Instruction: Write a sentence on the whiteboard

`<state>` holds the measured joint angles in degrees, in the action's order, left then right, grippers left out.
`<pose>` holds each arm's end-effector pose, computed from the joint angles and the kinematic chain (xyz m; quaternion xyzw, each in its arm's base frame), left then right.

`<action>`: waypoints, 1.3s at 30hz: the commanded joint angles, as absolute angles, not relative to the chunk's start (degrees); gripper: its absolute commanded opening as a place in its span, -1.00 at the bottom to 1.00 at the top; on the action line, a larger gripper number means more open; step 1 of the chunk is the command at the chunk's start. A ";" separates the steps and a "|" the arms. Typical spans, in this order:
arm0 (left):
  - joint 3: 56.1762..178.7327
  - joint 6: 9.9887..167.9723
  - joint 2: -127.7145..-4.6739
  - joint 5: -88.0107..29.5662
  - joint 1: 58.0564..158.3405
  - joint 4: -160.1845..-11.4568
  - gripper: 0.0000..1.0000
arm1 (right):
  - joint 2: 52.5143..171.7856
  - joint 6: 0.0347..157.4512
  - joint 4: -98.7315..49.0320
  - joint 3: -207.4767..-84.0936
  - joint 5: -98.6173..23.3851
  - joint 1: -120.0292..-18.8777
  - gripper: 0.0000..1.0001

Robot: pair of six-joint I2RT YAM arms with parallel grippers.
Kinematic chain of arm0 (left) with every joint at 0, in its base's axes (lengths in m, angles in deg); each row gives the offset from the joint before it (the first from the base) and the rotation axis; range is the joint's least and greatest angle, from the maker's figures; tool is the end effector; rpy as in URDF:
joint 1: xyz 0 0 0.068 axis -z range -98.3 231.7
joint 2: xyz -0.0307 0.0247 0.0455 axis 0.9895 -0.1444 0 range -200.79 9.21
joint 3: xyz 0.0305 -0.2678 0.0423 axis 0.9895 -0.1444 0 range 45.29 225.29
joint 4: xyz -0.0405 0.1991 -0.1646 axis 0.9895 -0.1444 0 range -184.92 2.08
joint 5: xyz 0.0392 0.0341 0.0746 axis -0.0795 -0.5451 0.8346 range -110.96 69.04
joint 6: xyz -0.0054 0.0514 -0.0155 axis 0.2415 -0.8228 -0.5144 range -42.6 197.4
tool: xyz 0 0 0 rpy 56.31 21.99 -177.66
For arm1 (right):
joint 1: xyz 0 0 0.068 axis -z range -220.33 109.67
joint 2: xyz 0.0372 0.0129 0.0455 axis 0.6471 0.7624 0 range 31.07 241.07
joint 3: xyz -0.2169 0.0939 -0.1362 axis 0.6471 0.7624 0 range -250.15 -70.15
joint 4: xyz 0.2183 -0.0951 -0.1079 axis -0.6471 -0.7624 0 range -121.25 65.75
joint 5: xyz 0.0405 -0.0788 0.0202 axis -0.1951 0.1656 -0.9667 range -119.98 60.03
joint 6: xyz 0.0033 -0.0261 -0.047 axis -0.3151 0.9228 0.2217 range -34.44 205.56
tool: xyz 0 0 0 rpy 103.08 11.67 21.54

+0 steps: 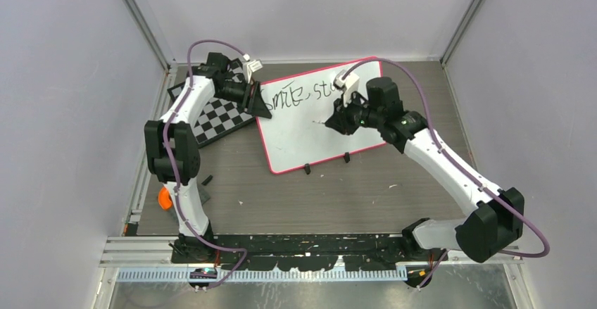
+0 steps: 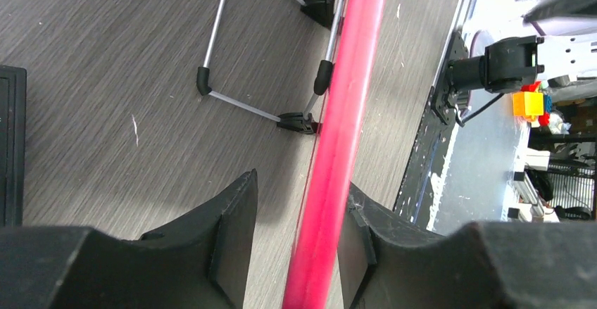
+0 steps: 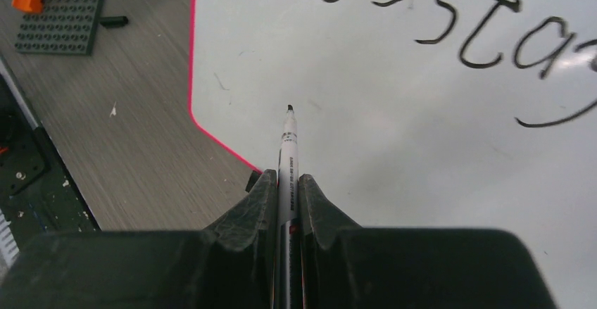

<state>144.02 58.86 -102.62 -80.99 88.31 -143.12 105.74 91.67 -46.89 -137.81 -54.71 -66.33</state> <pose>0.3982 -0.0772 0.2762 0.2771 0.8095 -0.4717 0.2132 0.2569 0.1419 0.3452 -0.3370 0.7817 0.2672 0.4516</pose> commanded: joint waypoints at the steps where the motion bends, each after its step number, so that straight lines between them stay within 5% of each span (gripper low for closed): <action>1: 142.19 61.57 -99.15 -82.18 88.19 -138.68 -0.11 | 102.90 93.47 -35.89 -133.16 -51.72 -71.25 -1.00; 14: 138.54 64.65 -98.66 -83.43 88.12 -135.20 -0.23 | 109.09 98.52 -22.56 -126.74 -39.60 -82.74 -0.99; 29: 136.16 64.63 -98.62 -82.90 88.20 -134.22 -0.88 | 111.76 99.10 -20.21 -125.87 -35.04 -85.06 -0.99; 39: 136.76 63.49 -98.89 -82.28 88.15 -135.19 -1.00 | 111.27 99.68 -15.73 -125.01 -34.26 -85.28 -0.99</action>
